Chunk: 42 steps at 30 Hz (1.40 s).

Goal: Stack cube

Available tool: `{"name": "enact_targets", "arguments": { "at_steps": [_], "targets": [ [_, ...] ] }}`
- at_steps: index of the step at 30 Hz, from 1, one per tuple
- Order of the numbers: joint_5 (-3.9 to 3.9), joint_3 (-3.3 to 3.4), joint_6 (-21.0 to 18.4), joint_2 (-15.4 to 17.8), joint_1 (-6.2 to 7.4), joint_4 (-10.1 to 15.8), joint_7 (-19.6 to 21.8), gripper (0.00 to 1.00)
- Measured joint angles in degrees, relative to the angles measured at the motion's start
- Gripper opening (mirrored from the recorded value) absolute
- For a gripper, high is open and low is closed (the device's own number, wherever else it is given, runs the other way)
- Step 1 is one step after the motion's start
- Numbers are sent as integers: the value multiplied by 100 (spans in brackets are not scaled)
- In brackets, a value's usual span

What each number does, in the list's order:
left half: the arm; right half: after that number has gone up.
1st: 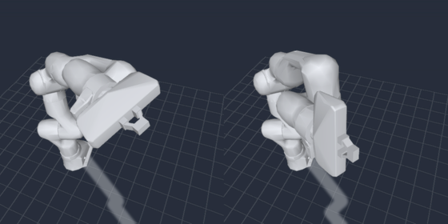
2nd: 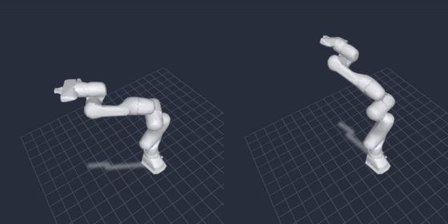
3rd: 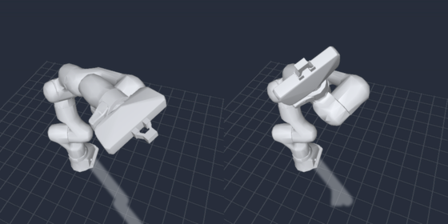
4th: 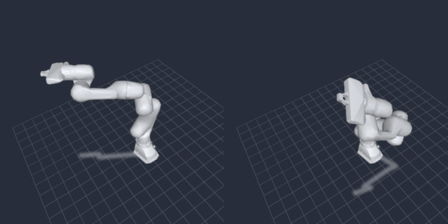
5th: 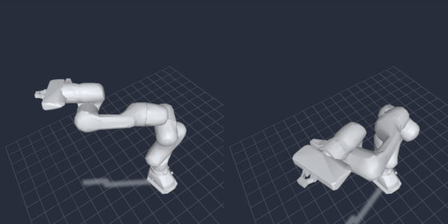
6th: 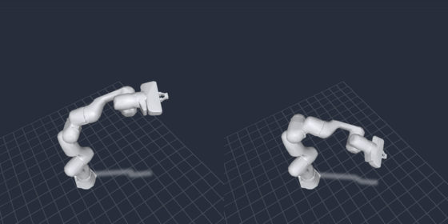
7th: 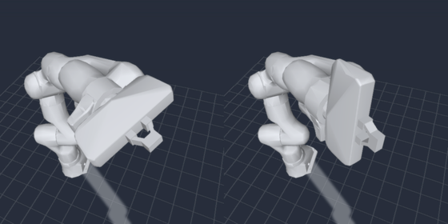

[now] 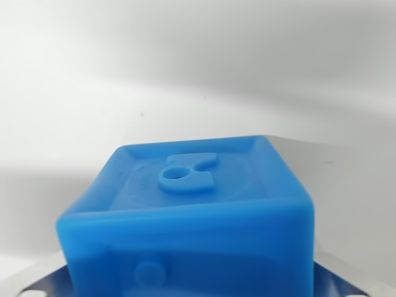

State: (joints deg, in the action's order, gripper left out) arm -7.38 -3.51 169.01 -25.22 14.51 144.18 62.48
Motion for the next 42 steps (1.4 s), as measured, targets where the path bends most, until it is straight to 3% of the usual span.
{"name": "enact_targets", "arguments": {
  "at_steps": [24,36,42],
  "targets": [
    [1,-8,-39,66,-7,13,-2,0],
    [23,-101,-263,383,-91,101,-24,0],
    [77,-170,-440,621,-147,157,-63,0]
  ]
}}
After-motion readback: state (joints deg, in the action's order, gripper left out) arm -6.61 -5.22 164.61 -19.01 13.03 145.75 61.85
